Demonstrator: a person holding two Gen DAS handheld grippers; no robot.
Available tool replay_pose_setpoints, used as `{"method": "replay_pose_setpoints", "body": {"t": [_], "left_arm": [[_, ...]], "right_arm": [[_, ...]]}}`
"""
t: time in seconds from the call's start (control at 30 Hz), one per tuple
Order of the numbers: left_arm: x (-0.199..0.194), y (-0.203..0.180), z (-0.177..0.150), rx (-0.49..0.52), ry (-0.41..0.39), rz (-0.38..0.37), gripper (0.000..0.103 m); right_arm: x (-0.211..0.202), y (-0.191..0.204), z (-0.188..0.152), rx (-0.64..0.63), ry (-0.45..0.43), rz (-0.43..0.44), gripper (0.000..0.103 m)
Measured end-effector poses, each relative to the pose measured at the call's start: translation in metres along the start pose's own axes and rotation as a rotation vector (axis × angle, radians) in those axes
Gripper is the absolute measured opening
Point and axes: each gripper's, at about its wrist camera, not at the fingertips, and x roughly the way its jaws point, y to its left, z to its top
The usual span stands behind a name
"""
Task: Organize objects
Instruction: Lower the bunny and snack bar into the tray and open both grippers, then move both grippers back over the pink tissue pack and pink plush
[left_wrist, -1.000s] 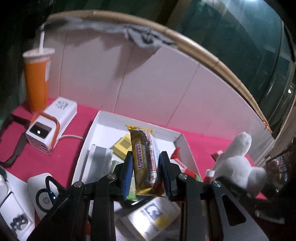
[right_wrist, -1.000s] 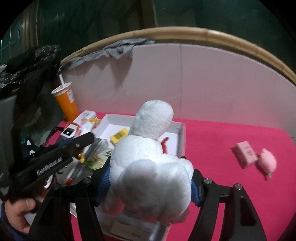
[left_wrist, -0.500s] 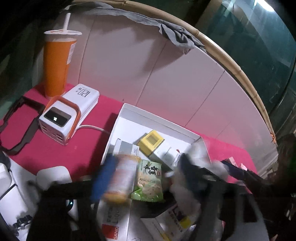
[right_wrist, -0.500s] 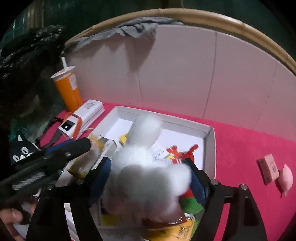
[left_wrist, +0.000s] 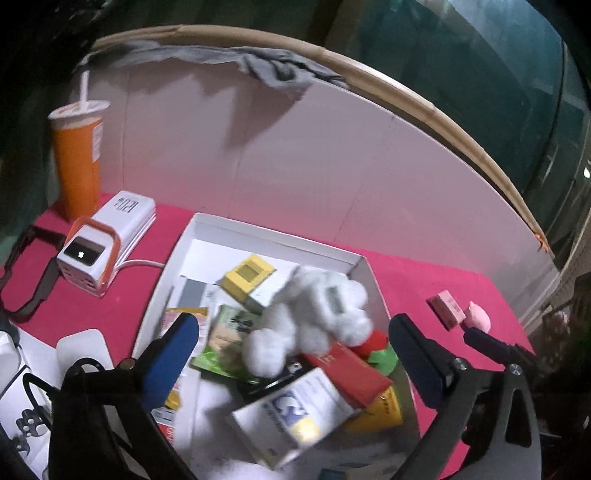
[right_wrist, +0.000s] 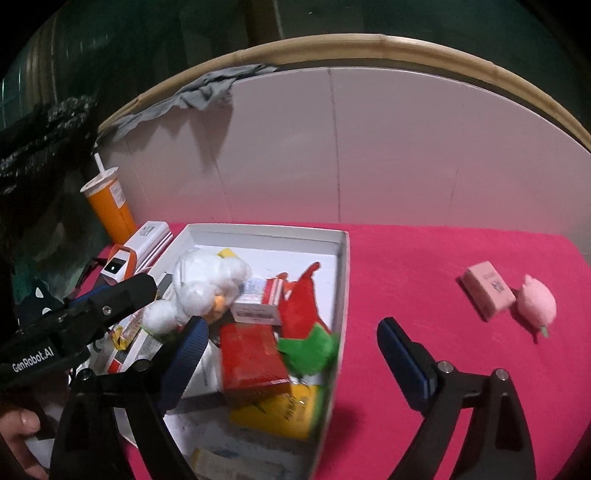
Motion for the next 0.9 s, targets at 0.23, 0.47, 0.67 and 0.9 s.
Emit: {"method": "replay_pose_setpoints", "body": {"t": [0.23,0.47,0.67,0.9], "left_arm": [[-0.005,-0.037,-0.001,0.067,-0.004,0.015,0.102],[-0.003,-0.079,0.000,0.133,-0.006,0.011,0.102],[0.001,-0.120,-0.001,0.195,-0.001,-0.006,0.102],[0.018,-0.172,-0.014,0.279,0.038,-0.022,0.103]], "right_arm": [[-0.021,-0.025,-0.002,0.029,-0.033,-0.034,0.098],[-0.042,-0.059,-0.005,0.072,-0.065,-0.076,0.102],[-0.060,-0.100,-0.008,0.130,-0.092,-0.114,0.103],[-0.086,-0.171,-0.021,0.246,-0.129,-0.195,0.103]]}}
